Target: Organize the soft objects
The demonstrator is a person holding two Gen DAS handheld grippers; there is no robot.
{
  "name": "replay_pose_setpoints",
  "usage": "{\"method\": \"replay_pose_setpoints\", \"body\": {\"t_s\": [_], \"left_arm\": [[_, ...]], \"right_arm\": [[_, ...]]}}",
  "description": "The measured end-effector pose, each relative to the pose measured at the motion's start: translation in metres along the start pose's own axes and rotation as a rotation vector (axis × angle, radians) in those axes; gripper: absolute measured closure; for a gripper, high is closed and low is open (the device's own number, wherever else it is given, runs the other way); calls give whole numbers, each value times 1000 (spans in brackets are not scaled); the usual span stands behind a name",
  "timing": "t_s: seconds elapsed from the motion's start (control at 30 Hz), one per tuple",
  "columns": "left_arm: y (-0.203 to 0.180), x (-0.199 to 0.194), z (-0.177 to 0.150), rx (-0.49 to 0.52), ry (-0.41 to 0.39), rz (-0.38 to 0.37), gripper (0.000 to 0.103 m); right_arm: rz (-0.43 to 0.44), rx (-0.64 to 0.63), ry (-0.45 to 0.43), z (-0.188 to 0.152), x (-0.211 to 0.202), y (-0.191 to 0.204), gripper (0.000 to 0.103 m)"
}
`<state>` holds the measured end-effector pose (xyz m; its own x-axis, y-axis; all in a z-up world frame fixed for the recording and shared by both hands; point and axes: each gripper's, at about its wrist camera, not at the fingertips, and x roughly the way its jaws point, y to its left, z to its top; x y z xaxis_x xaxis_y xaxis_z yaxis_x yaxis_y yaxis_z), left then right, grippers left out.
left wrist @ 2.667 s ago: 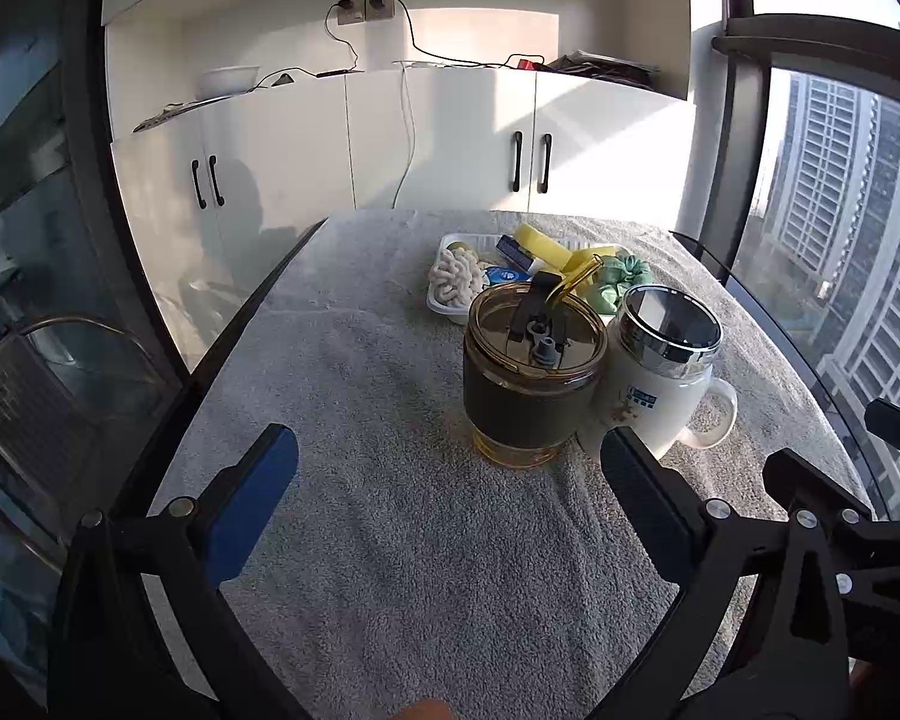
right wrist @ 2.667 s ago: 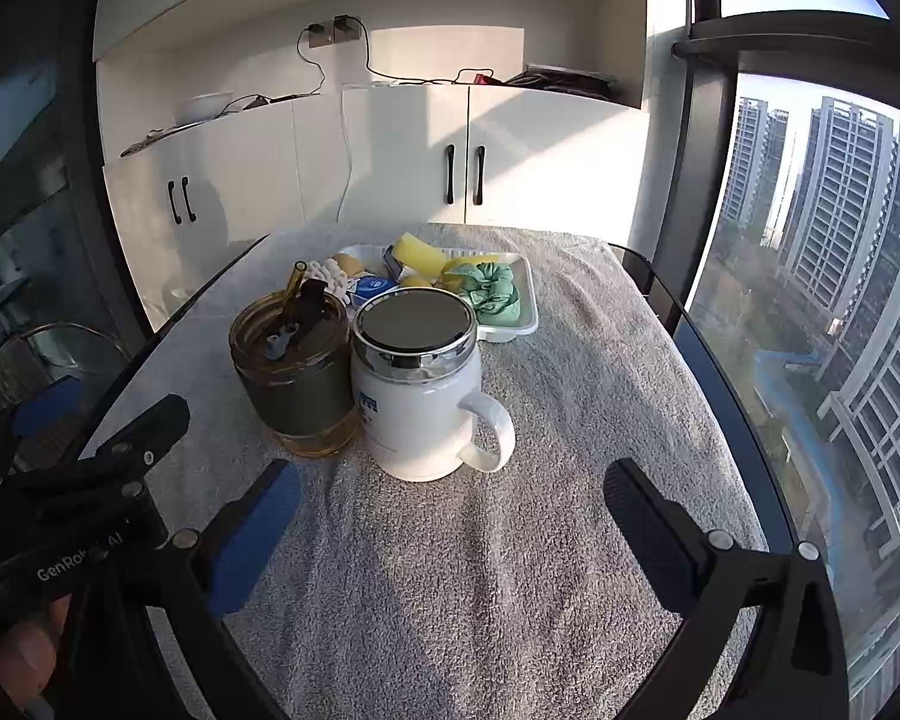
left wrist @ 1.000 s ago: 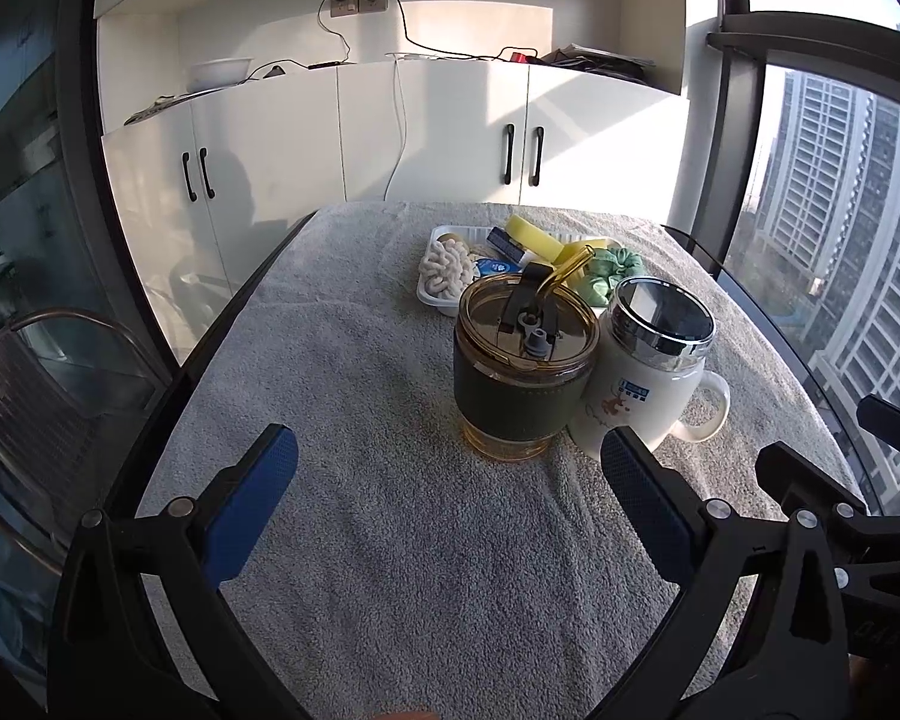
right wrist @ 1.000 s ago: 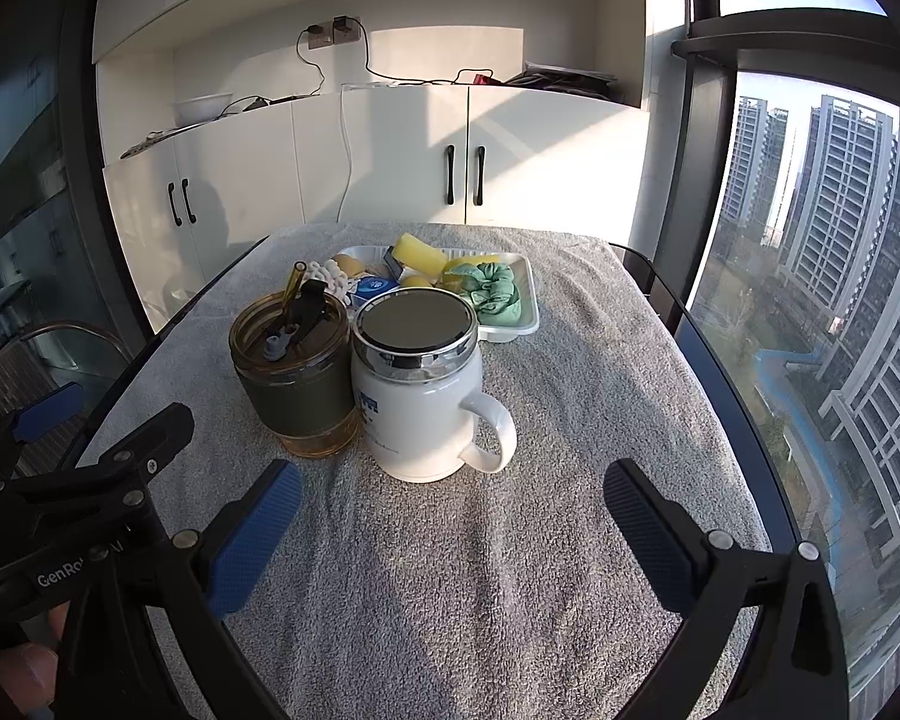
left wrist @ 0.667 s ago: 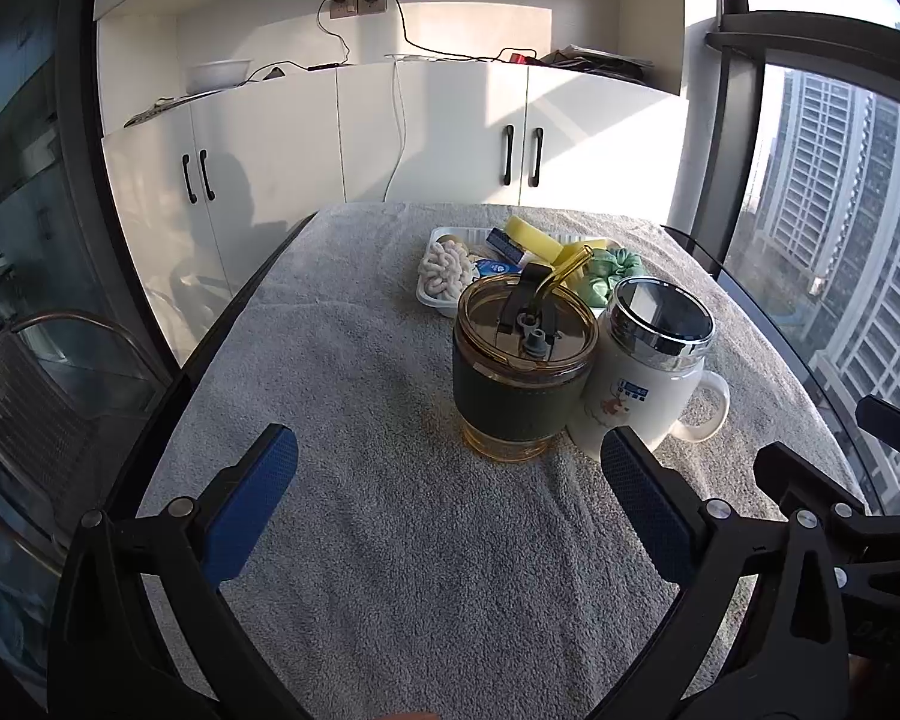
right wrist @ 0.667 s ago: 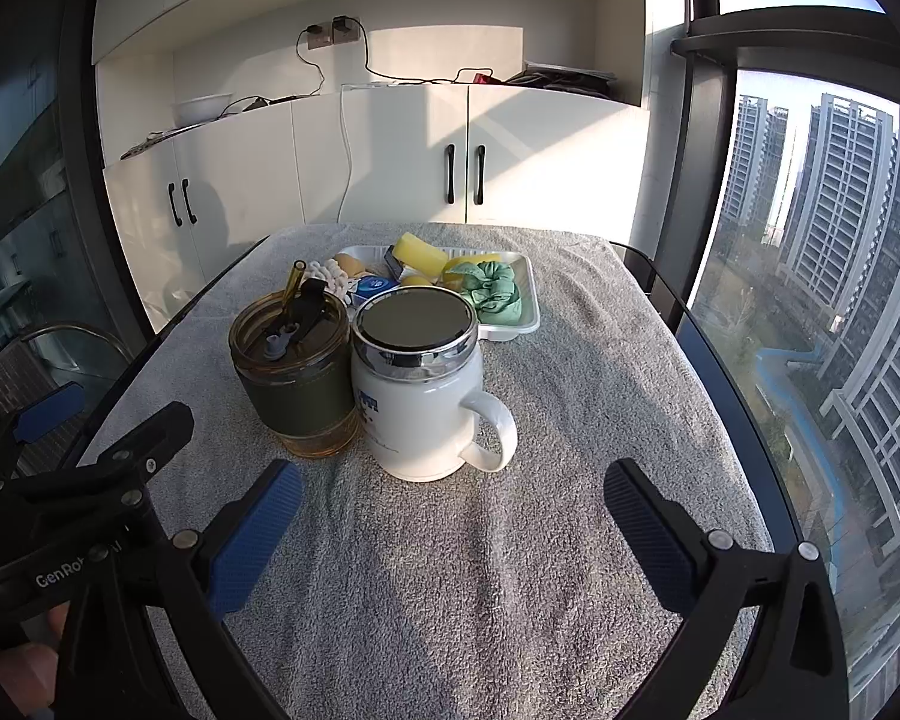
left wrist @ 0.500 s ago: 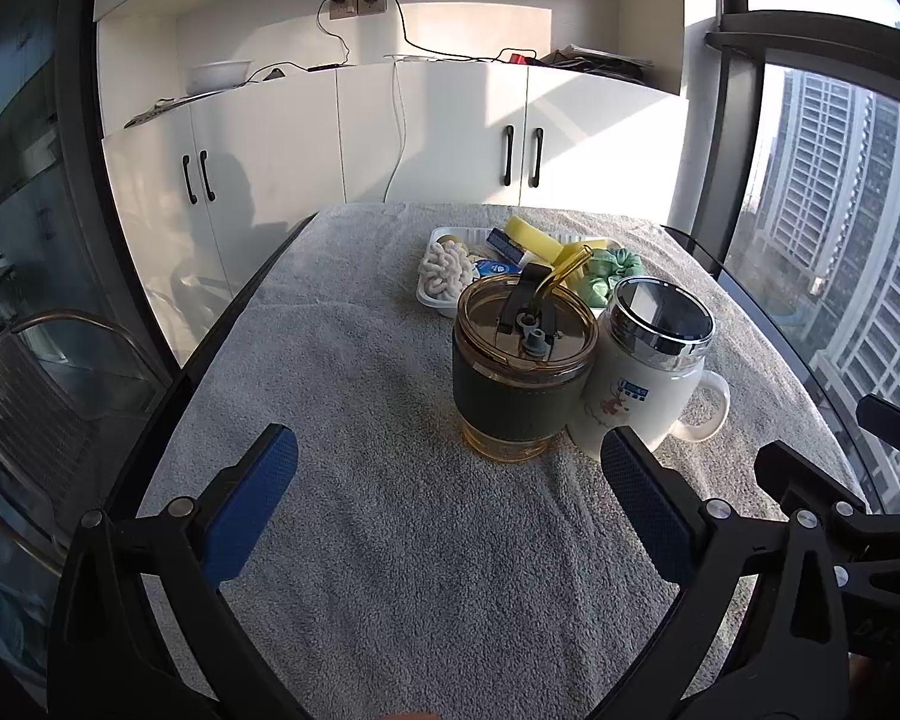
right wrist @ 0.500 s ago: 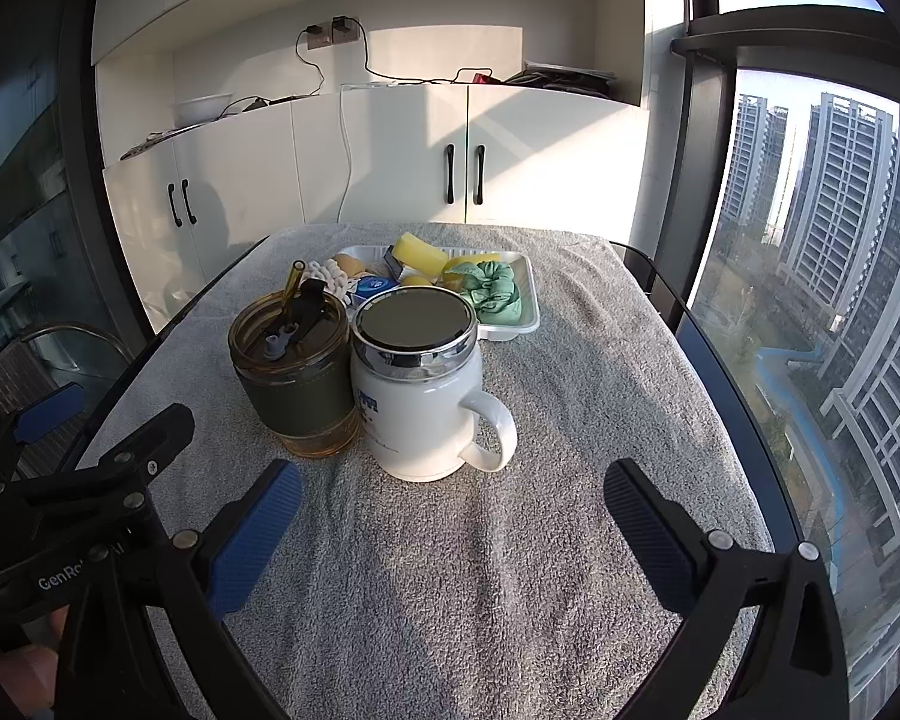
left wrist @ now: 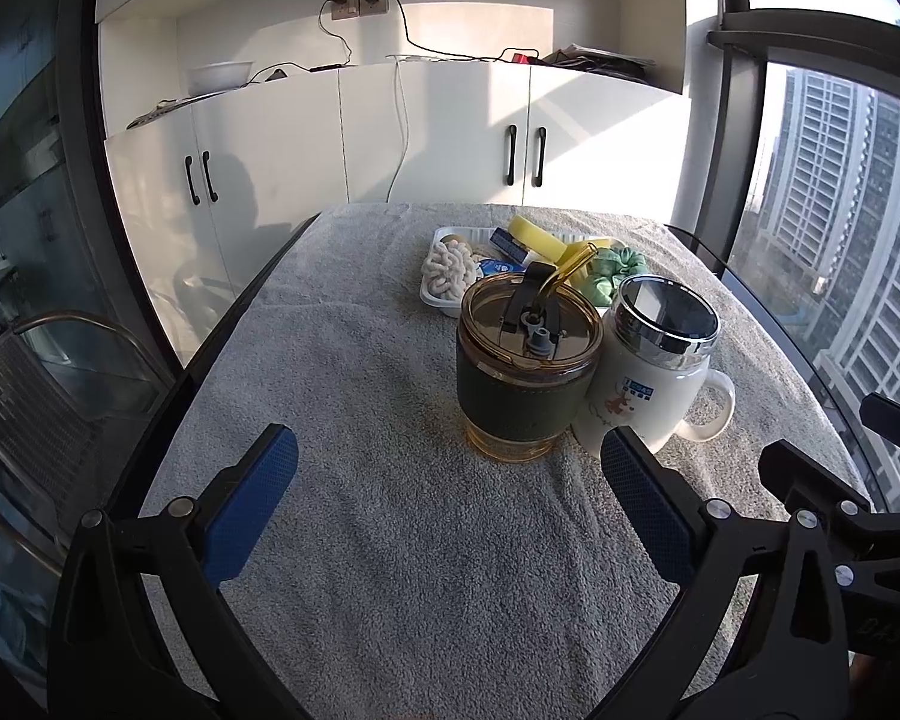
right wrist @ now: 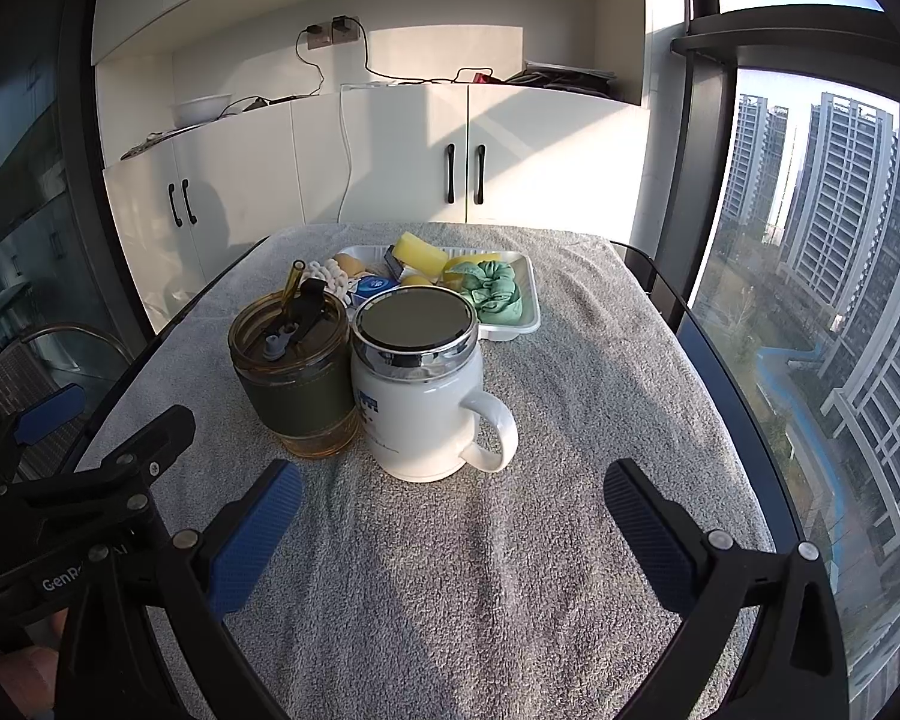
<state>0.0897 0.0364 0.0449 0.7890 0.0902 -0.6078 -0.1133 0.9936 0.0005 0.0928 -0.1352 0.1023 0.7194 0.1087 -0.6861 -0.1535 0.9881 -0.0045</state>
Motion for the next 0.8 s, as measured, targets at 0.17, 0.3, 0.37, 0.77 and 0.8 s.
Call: {"method": "replay_pose_setpoints", "body": {"t_s": [0.17,0.3,0.37,0.77,0.8], "left_arm": [[0,-1,0,0,-11,2,0],[0,-1,0,3,-16,2,0],[-1,-1,0,4,-18,3,0],[-2,0,1,5,-19,5,0],[-2,0,1,5,-18,5,0]], "right_arm": [[0,0,-1,0,0,1,0],[0,0,-1,0,0,1,0],[1,0,-1,0,0,2,0],[0,0,0,0,1,2,0],[-1,0,0,0,1,2,0]]}}
